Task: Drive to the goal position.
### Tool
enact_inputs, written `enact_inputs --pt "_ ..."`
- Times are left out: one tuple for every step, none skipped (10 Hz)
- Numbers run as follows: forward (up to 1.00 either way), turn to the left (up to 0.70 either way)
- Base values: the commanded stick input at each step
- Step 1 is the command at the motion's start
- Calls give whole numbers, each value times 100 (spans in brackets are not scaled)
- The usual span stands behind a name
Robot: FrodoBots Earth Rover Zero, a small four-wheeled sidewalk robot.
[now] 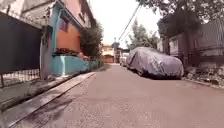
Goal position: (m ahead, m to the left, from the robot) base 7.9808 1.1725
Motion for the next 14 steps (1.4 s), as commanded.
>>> enact_inputs --pt "70 0" --pt "70 0" --pt "70 0" --pt "70 0" --pt "70 0" --pt "70 0" --pt "70 0" --pt "70 0" --pt "70 0" --pt "70 0" --pt "70 0" --pt "70 0" --pt "70 0" --pt "70 0"
